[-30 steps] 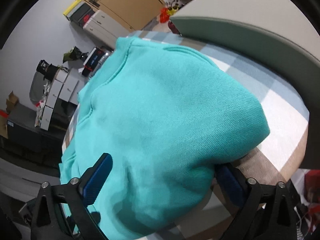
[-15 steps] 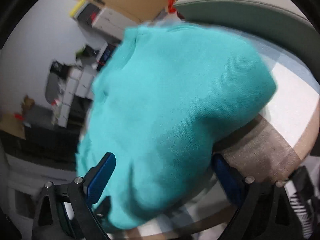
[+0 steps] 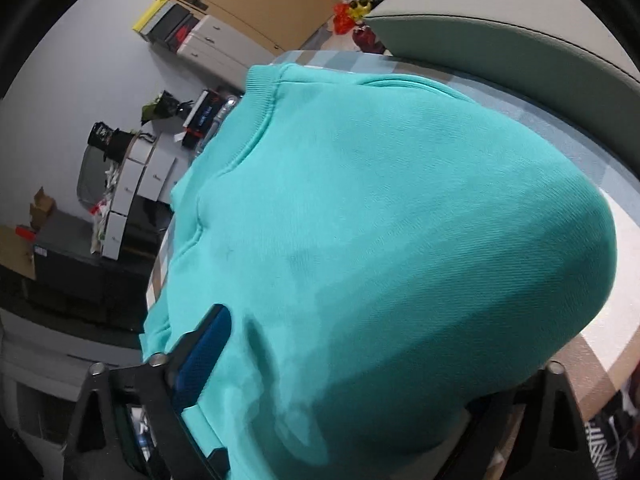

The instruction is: Fold large clothes

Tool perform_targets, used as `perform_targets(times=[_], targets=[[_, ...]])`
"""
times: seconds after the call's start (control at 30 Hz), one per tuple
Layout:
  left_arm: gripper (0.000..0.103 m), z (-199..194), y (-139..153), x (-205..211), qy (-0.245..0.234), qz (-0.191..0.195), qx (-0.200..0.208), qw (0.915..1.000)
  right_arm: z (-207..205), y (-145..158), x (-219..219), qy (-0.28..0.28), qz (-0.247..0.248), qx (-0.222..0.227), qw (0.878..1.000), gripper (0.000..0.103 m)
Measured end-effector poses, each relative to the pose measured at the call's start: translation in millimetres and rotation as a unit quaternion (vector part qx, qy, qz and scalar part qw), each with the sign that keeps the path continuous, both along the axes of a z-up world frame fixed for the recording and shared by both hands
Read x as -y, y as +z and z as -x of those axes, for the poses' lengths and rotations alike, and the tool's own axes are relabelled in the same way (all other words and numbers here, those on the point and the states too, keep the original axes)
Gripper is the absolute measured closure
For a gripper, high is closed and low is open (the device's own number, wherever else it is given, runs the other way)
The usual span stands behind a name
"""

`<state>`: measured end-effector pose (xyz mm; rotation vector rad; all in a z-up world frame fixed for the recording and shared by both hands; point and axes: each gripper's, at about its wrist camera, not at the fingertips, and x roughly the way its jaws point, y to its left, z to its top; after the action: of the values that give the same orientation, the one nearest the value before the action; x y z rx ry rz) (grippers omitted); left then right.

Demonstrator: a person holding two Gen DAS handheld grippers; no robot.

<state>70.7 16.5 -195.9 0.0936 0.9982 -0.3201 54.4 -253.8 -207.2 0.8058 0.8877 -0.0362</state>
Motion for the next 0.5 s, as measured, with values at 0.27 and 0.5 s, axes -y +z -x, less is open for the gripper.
perform_targets(times=[0.27, 0.5], targets=[[0.001, -0.9, -0.8, 1.3, 0.007, -0.001, -0.002, 1.0000, 23.8, 58.1, -31.2, 0.085, 0.088, 0.130, 0.984, 0.075], [0.001, 3.3, -1.3, 2.1, 0.006, -0.001, 0.005, 1.0000, -3.5, 6.0, -0.7, 0.016, 0.013, -0.017, 1.000, 0.067]])
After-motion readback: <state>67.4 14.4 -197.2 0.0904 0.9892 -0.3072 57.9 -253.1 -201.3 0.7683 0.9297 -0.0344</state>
